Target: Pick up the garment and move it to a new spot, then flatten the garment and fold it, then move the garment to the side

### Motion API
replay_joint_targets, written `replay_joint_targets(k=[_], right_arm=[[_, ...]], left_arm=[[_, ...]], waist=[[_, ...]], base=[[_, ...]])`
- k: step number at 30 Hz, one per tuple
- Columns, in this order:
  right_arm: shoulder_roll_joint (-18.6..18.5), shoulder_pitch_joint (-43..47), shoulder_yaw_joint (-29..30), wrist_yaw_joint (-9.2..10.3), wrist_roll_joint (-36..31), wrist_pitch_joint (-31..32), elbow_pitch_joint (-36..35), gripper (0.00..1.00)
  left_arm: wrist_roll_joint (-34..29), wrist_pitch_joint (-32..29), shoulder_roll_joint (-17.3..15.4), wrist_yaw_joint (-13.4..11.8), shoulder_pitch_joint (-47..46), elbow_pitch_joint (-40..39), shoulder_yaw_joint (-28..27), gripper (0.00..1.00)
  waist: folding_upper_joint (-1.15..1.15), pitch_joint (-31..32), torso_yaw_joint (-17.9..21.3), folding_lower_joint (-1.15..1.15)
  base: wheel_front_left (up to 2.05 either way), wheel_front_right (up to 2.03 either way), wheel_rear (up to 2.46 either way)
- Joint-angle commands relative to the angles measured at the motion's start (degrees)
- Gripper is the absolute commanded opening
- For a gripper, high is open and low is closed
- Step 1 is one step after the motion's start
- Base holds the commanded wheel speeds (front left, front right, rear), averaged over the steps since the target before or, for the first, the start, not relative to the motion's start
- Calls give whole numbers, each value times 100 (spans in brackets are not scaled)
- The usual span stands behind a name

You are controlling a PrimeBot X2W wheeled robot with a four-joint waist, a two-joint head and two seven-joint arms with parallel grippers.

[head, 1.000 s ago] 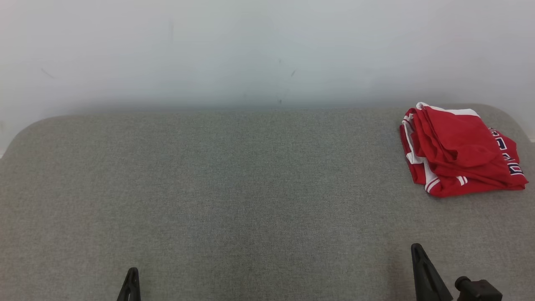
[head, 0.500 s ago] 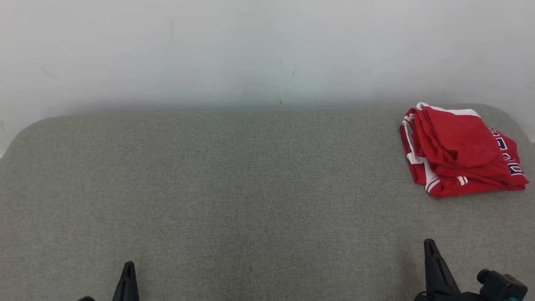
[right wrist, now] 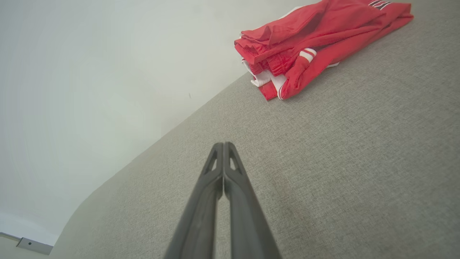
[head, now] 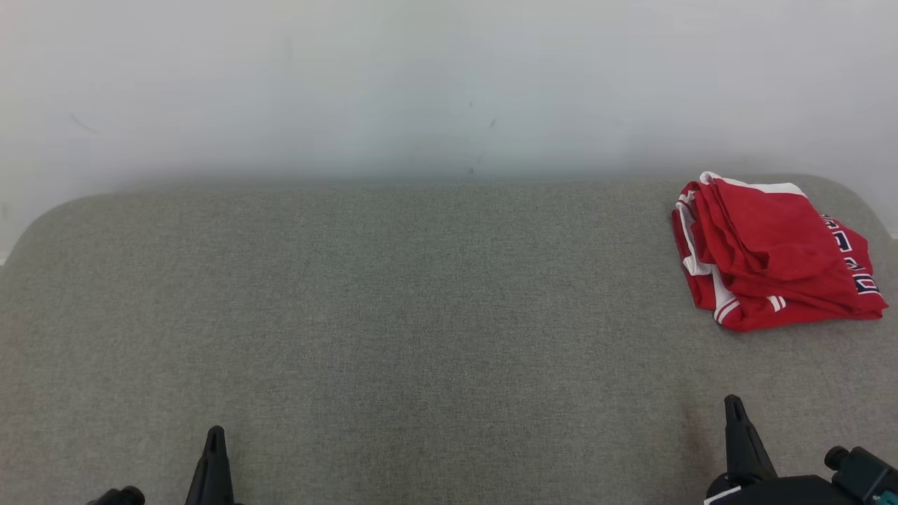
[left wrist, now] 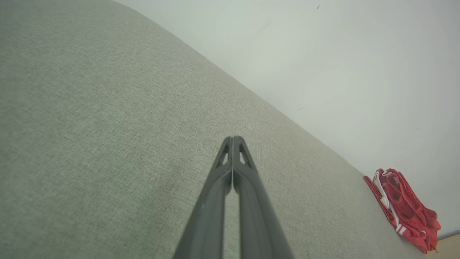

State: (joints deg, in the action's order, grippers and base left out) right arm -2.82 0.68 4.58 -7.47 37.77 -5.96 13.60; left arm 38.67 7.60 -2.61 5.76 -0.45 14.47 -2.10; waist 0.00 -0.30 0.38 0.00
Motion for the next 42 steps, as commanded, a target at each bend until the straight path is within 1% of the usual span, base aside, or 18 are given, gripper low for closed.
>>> replay_joint_targets(k=[1,10,11,26,42], right_arm=[[-10,-184,49,-1,275,69,-68,0],[-12,-289,144,-1,992,266,-25,0],[-12,-289,144,-1,992,266,-25,0],[-13,-449,283,-2,2050,560,44,0],[-13,-592,412,-3,3030,829,99,0]], left_arm=[[261,-50,-21,28,-184,-15,-3,0],[987,-212,-24,51,-334,56,-1,0],[987,-212,-24,51,-334,56,-1,0],[2061,-453,-27,84,-553,175,2,0],[3043,-678,-31,117,-756,277,6,0]], waist=[[0,0,-1,0],[0,0,-5,0],[0,0,-5,0],[0,-1,-10,0],[0,-1,-17,0]], base=[[0,0,0],[0,0,0],[0,0,0],[0,0,0],[0,0,0]])
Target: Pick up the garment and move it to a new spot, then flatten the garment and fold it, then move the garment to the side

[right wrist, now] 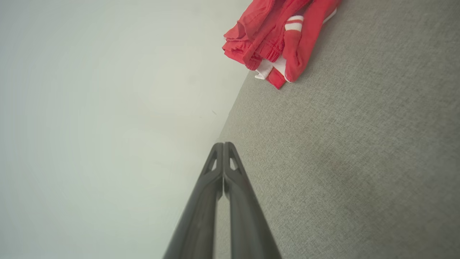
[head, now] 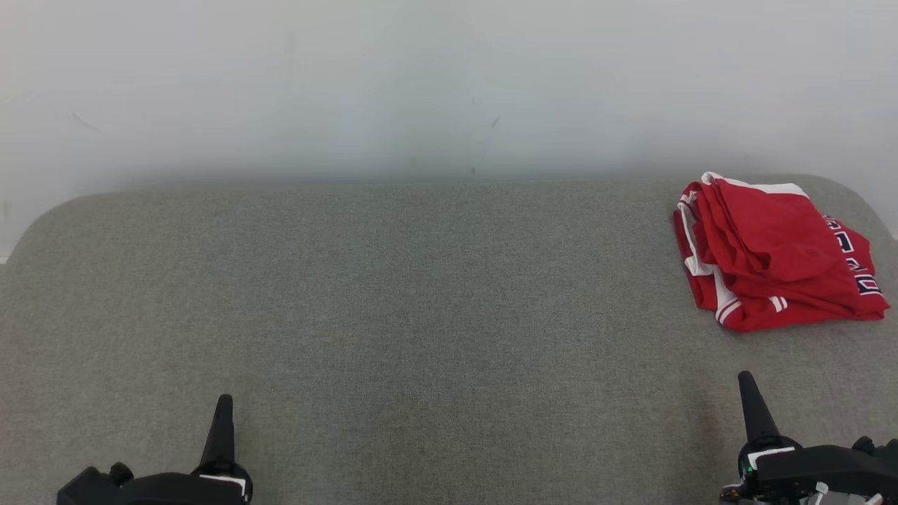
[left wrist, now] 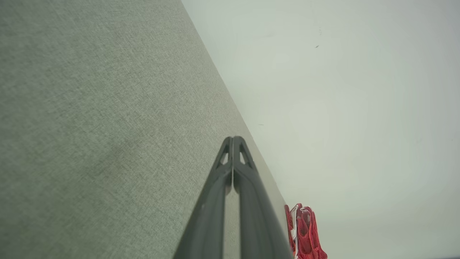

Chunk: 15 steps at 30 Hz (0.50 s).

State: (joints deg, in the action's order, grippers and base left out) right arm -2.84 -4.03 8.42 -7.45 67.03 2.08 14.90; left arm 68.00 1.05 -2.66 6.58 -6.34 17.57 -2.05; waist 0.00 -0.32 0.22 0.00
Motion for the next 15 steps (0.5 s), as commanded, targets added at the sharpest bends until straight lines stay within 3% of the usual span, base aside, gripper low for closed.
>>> replay_joint_targets(k=[1,15], right_arm=[[-11,-123,36,-4,154,43,-30,0],[-11,-220,133,-5,897,254,14,0]], left_arm=[[172,-34,-25,38,-176,-27,1,0],[927,-210,-29,55,-308,66,4,0]], waist=[[0,0,-1,0],[0,0,-6,0]], base=[[0,0,0],[0,0,0]])
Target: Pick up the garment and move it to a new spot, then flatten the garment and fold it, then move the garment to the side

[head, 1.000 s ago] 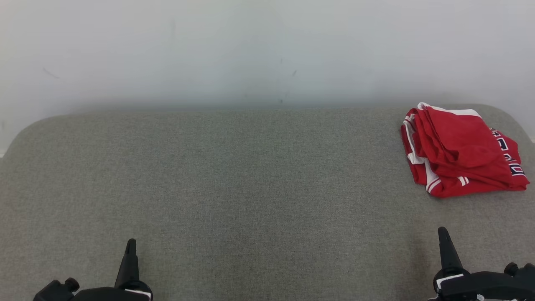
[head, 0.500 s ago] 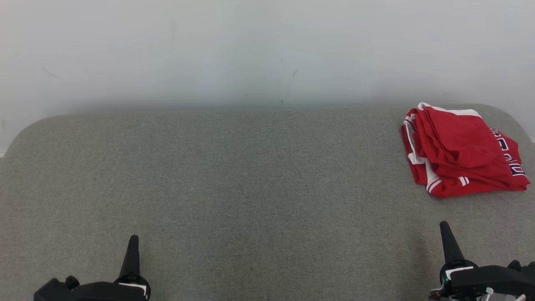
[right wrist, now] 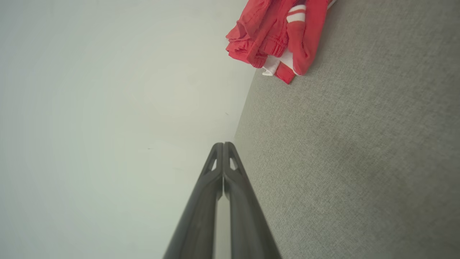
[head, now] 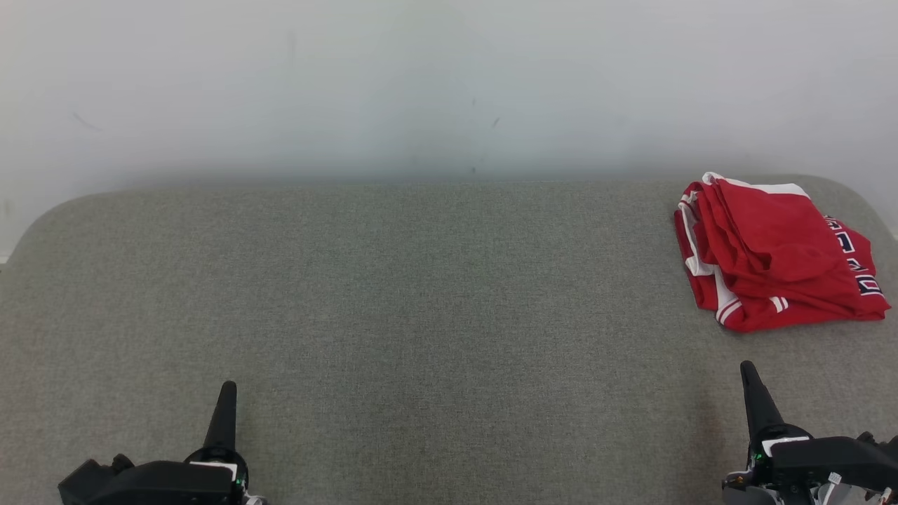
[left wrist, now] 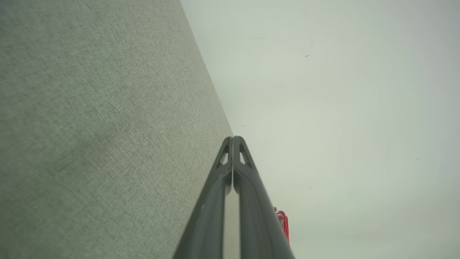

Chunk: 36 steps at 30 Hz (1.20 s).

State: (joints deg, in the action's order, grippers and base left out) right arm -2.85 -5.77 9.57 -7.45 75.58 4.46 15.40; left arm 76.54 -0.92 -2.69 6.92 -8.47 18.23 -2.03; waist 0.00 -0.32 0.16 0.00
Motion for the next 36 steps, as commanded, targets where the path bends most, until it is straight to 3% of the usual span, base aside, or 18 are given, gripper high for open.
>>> replay_joint_targets(k=[1,36], right_arm=[[-10,-46,24,-5,93,20,-32,0],[-9,-256,227,-6,1622,448,74,0]], left_arm=[[117,-18,-26,23,-111,3,2,0],[1654,-370,-32,60,-403,176,8,0]], waist=[[0,0,0,0],[0,-1,-14,0]], base=[[0,0,0],[0,0,0]])
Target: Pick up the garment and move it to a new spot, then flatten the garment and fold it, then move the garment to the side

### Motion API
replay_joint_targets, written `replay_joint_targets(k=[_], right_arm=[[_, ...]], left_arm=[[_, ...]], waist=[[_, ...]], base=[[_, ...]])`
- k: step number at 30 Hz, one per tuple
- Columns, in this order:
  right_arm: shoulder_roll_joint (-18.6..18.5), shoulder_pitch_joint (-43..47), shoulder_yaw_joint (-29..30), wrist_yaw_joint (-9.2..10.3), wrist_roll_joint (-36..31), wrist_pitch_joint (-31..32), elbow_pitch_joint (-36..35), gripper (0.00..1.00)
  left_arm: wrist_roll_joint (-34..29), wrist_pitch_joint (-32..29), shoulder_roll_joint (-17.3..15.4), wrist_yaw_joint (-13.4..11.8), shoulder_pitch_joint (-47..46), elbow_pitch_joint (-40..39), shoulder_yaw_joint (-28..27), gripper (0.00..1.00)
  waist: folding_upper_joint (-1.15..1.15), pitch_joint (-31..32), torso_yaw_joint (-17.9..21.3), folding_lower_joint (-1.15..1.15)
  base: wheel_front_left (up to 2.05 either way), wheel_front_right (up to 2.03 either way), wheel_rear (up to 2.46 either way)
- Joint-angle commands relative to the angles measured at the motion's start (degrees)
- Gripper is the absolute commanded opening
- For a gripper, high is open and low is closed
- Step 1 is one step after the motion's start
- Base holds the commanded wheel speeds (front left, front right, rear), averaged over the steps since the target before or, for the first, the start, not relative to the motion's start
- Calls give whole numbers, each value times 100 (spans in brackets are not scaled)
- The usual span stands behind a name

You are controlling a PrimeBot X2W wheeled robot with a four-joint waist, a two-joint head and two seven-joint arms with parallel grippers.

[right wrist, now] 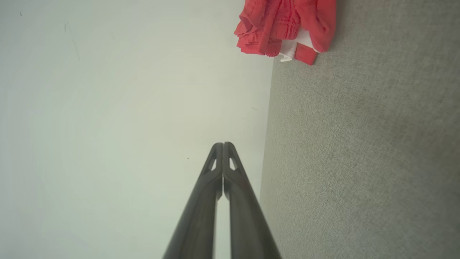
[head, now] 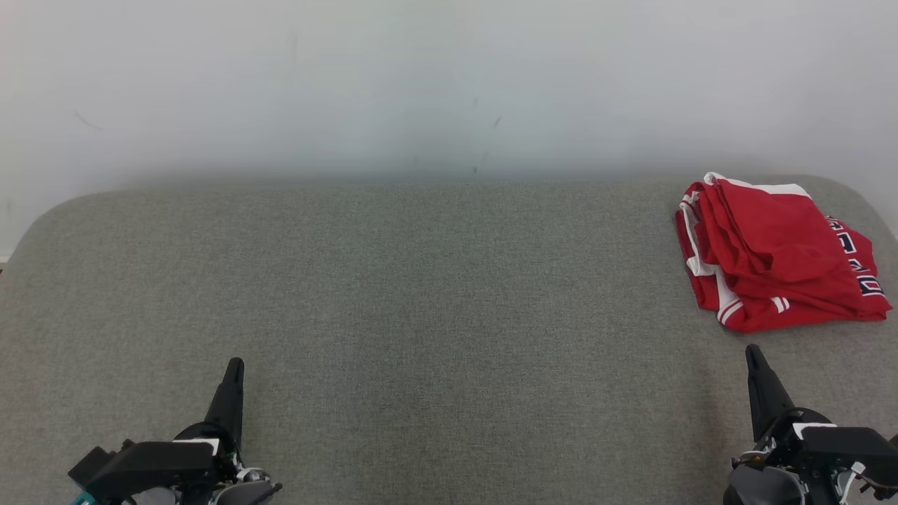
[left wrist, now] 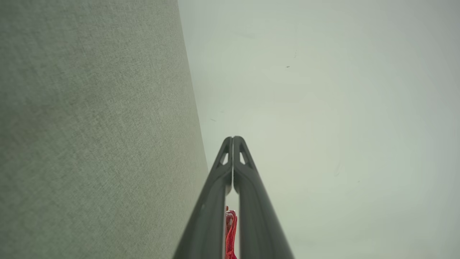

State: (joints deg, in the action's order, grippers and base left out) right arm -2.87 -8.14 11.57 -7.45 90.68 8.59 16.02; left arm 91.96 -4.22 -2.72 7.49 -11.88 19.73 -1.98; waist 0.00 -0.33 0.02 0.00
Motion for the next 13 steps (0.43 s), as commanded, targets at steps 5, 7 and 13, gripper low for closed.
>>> replay_joint_targets(k=[5,7,13], right_arm=[[-6,-21,19,-6,97,38,12,0],[-6,-21,20,-6,97,38,11,0],[-5,-21,19,-6,97,39,11,0]], left_arm=[[97,-39,-29,4,-66,24,4,0],[97,-38,-28,4,-66,24,4,0],[97,-33,-28,4,-65,23,4,0]], waist=[[0,0,-1,0],[0,0,-1,0],[0,0,-1,0]], base=[[0,0,0],[0,0,0],[0,0,0]])
